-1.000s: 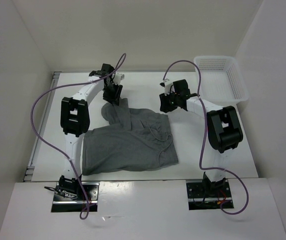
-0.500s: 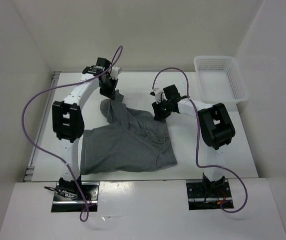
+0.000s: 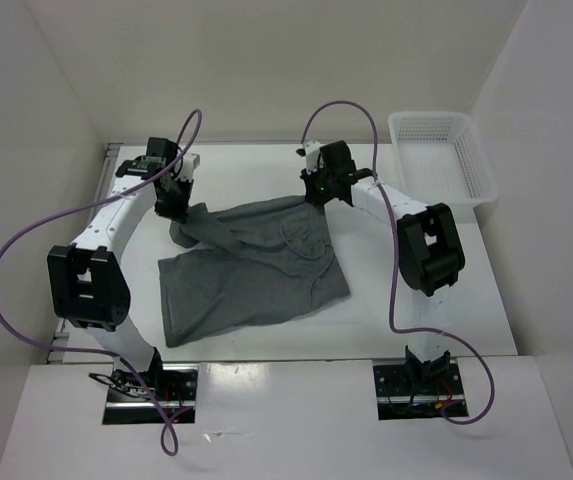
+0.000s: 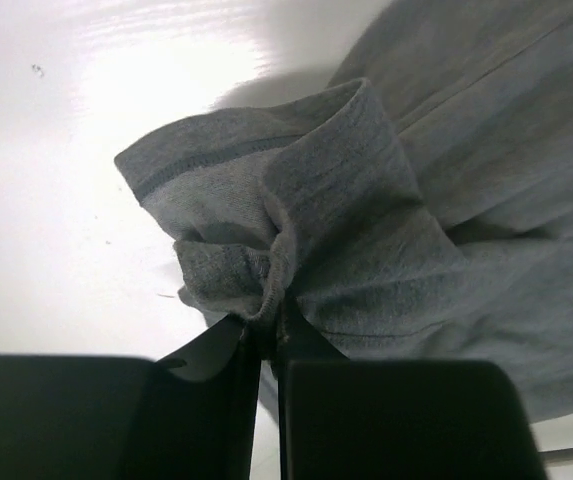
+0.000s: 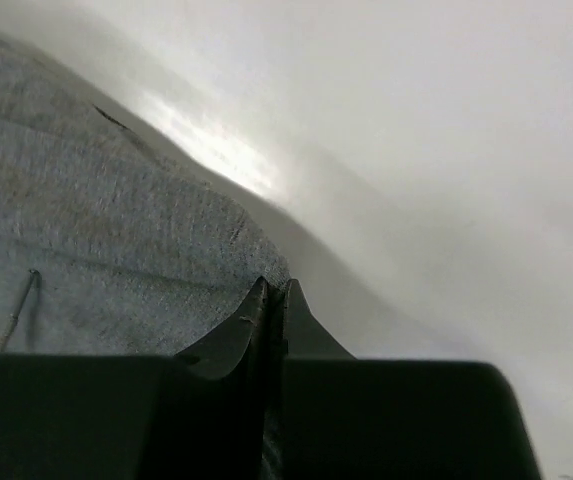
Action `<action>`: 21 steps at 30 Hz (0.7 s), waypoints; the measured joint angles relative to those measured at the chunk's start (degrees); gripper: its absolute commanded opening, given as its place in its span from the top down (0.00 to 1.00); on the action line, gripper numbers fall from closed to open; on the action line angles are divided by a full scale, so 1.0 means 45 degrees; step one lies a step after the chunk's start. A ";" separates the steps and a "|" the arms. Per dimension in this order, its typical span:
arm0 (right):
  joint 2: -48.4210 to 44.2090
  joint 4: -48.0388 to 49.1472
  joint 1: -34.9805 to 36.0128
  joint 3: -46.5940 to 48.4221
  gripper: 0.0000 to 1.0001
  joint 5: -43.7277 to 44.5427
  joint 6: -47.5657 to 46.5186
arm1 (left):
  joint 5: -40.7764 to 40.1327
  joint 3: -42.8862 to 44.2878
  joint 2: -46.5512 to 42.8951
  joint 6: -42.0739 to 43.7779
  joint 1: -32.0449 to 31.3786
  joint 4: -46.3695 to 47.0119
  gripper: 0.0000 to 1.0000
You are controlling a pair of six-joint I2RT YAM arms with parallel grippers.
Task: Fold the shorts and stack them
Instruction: Flatten the shorts out
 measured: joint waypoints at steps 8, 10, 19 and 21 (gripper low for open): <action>0.0000 0.0491 -0.0126 0.0486 1.00 0.0699 0.0073 | -0.0369 -0.0063 -0.0087 0.0029 0.0340 0.0087 0.74; 0.0000 0.0461 -0.0180 0.0112 1.00 0.0758 0.0063 | -0.0369 0.0423 -0.0146 0.0039 0.0345 0.0087 0.74; -0.0010 0.0233 -0.0311 -0.0335 1.00 0.0806 -0.0073 | -0.0738 -0.2492 -0.1919 0.0044 0.0340 0.0413 0.80; -0.0010 0.0238 -0.0311 -0.0335 1.00 0.0797 -0.0107 | -0.0831 -0.3803 -0.2220 0.0049 0.0442 0.0554 0.77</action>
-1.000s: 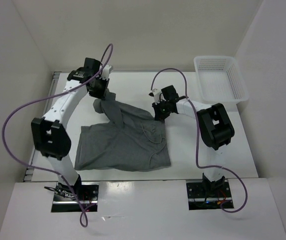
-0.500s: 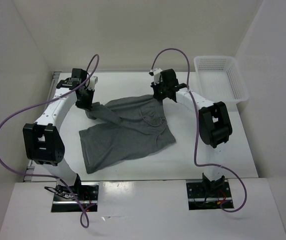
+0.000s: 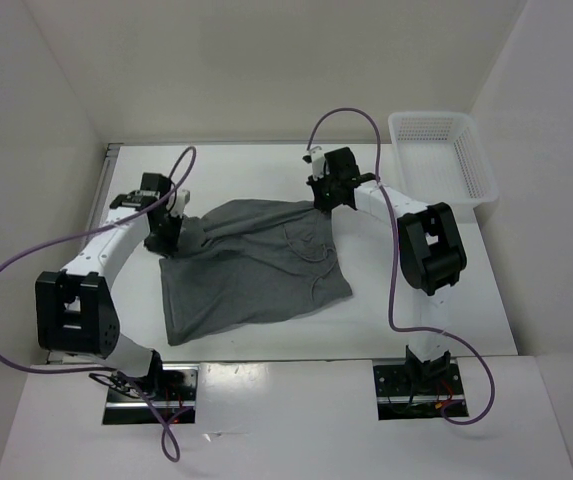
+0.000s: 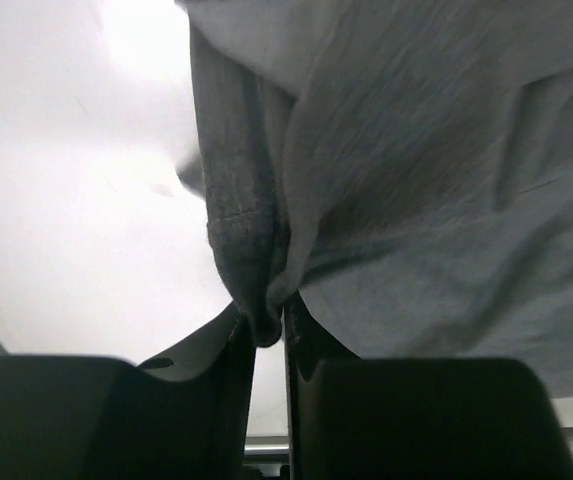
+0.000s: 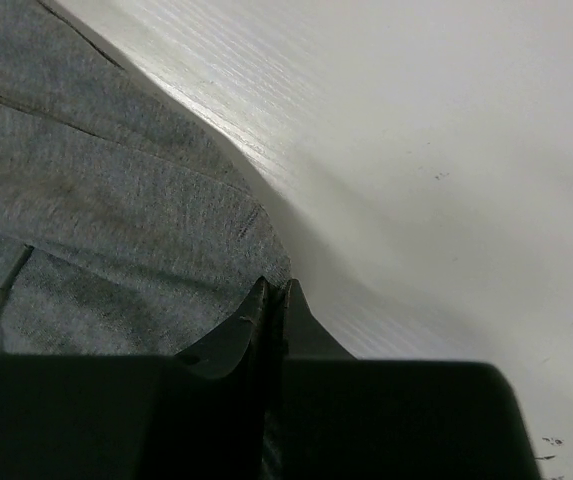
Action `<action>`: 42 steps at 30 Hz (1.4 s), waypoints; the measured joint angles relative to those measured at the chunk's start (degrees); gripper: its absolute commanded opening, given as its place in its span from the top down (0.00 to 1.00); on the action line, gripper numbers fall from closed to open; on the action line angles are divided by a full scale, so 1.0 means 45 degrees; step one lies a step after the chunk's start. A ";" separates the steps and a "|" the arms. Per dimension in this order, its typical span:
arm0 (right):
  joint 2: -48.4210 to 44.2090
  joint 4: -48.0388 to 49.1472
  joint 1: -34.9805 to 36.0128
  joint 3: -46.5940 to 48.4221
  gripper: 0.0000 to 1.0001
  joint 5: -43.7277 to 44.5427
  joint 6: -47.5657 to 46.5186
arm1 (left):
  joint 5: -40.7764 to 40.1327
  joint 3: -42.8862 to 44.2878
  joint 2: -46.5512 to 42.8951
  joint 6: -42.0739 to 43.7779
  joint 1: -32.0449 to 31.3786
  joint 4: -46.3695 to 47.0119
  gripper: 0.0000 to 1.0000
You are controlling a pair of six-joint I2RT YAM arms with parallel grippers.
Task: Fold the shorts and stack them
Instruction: Flatten the shorts out
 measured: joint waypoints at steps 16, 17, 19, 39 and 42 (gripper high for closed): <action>-0.0155 -0.0544 0.0175 -0.0593 0.53 -0.1132 -0.1705 | 0.1195 0.2958 0.1705 -0.0010 0.1783 -0.0379 0.19; -0.0180 -0.0685 0.0175 -0.0529 0.52 -0.1336 -0.1802 | 0.1423 0.3691 0.2414 -0.0005 0.1783 -0.0243 0.19; -0.0189 -0.0894 0.0170 -0.0253 0.50 -0.1661 -0.1933 | 0.1894 0.4779 0.3837 -0.0005 0.1783 -0.0073 0.18; 0.0491 -0.1151 0.0131 -0.0427 0.66 -0.1103 -0.1564 | 0.3429 0.6115 0.8398 -0.0024 0.1083 -0.0563 0.99; 0.0850 -0.0903 0.0131 -0.0393 1.00 -0.0947 -0.1243 | 0.3551 0.6339 0.8398 -0.0024 0.1088 -0.0704 1.00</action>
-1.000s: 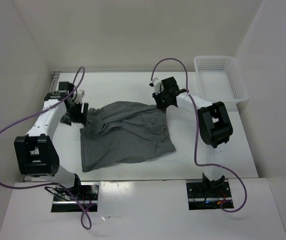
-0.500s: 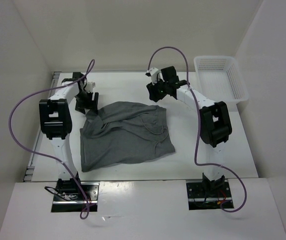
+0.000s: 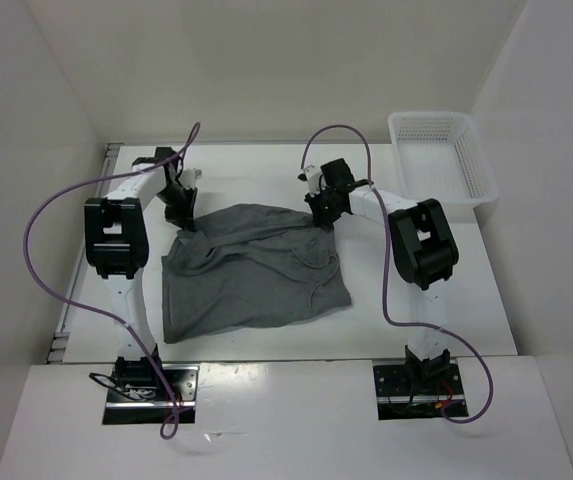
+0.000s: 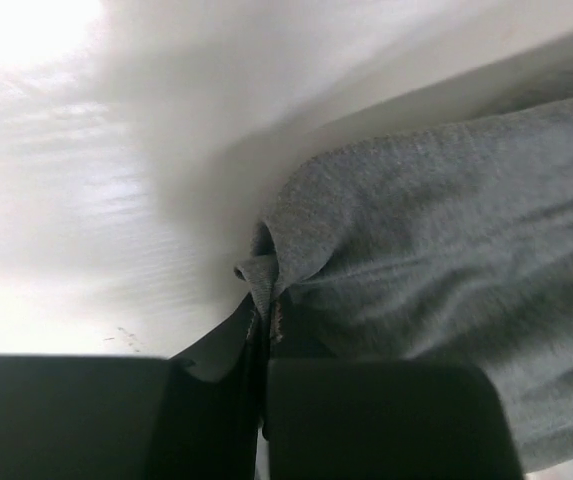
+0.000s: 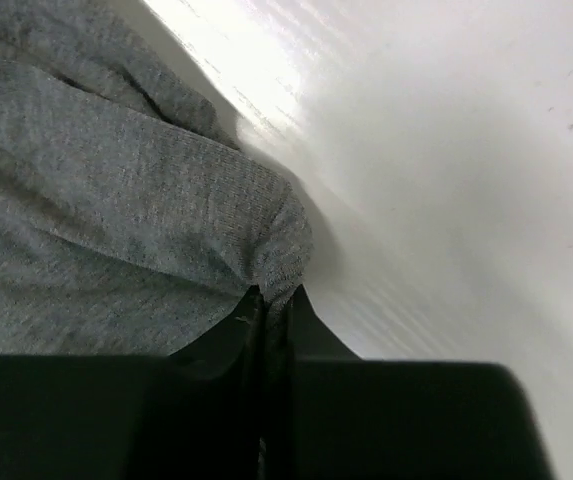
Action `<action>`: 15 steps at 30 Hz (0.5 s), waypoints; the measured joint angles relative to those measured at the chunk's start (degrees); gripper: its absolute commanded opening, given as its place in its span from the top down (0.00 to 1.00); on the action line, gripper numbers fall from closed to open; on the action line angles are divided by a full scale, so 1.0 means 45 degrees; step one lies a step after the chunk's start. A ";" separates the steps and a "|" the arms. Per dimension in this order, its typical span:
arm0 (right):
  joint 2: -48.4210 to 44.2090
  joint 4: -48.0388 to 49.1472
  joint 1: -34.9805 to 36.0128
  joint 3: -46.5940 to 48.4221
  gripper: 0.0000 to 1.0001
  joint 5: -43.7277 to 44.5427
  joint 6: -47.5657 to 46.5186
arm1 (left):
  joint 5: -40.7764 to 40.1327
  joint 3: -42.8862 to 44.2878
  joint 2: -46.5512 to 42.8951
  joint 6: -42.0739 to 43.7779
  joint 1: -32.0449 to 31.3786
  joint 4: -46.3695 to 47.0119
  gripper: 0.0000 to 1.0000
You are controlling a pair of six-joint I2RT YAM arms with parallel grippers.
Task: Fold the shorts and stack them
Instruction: Flatten the shorts out
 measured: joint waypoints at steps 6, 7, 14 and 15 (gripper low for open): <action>0.0063 -0.0078 0.0000 0.0661 1.00 0.0913 0.0321 | -0.0612 0.2477 -0.0039 0.0010 -0.0010 -0.0131 1.00; 0.0053 -0.0063 0.0000 0.0884 1.00 0.1161 0.0311 | -0.0719 0.3026 -0.0126 0.0010 -0.0010 -0.0005 1.00; -0.1394 0.0495 0.0005 0.1243 1.00 0.2127 -0.0151 | -0.1161 0.2735 -0.2715 0.0010 -0.0185 0.1122 0.84; -0.1758 0.0627 0.0000 0.1020 1.00 0.2176 -0.0277 | -0.1209 0.1957 -0.3249 0.0015 -0.0253 0.1292 0.80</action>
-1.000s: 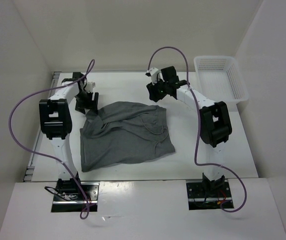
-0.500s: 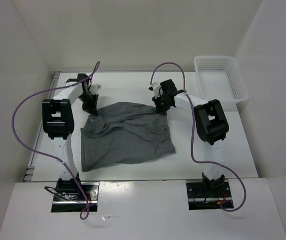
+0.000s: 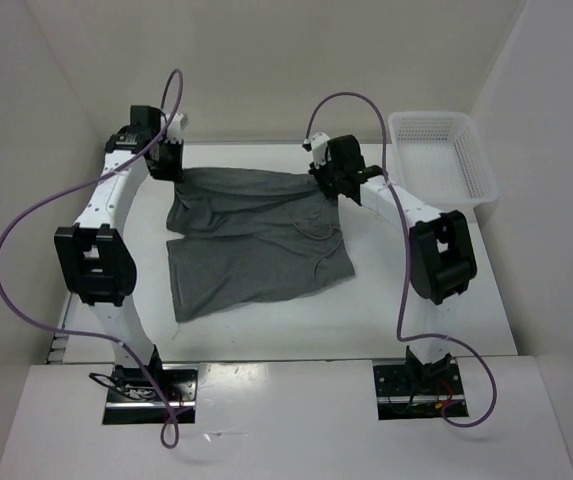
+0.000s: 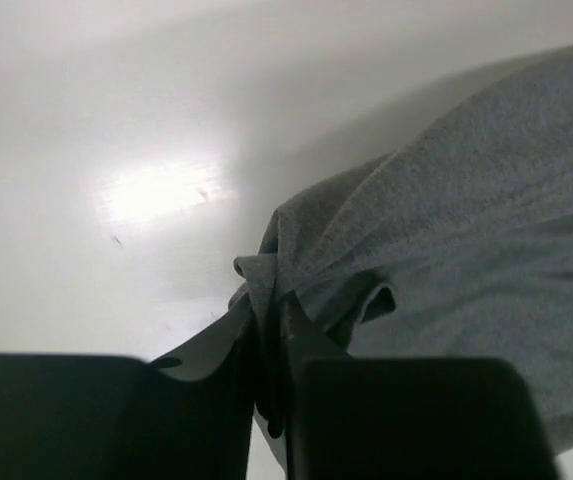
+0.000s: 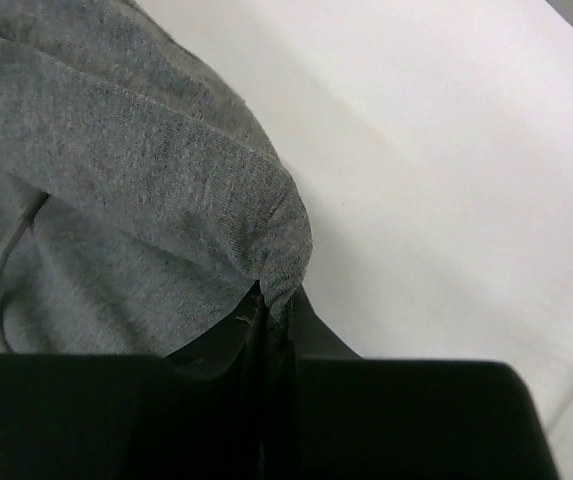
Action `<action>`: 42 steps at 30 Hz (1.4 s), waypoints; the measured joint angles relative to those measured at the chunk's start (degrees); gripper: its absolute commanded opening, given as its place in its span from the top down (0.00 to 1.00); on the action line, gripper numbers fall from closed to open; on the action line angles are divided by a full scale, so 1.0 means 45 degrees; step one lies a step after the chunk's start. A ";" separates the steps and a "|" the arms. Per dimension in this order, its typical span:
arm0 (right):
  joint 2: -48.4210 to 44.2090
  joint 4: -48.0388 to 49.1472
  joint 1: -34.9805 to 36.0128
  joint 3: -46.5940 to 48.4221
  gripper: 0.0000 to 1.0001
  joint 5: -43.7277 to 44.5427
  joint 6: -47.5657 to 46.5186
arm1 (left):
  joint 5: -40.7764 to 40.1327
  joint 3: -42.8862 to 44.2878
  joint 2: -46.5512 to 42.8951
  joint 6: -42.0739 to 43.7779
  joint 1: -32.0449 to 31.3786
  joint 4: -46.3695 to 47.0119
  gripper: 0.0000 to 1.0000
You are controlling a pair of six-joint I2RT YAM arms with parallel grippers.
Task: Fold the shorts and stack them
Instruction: Flatten the shorts out
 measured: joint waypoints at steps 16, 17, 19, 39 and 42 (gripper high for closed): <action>-0.1379 -0.1389 0.0656 -0.2851 0.38 -0.2594 -0.1865 | 0.0418 -0.5411 -0.0816 -0.0005 0.0102 0.0165 0.39; -0.1428 -0.1447 0.0374 -0.2764 0.37 -0.2909 -0.1564 | 0.0510 -0.5251 -0.0821 0.0000 0.0165 0.0073 0.39; -0.1545 -0.1491 -0.0209 -0.2594 0.36 -0.3385 -0.1030 | 0.0627 -0.5032 -0.0860 -0.0005 0.0214 -0.0112 0.39; -0.1651 -0.1360 -0.0675 -0.2628 0.37 -0.2399 -0.0019 | -0.1457 -0.5911 -0.2715 0.0015 -0.3031 -0.0908 0.47; -0.1647 -0.1336 -0.0675 -0.2628 0.37 -0.2302 -0.0019 | -0.2346 -0.6246 -0.2477 0.0005 -0.2987 -0.0699 0.47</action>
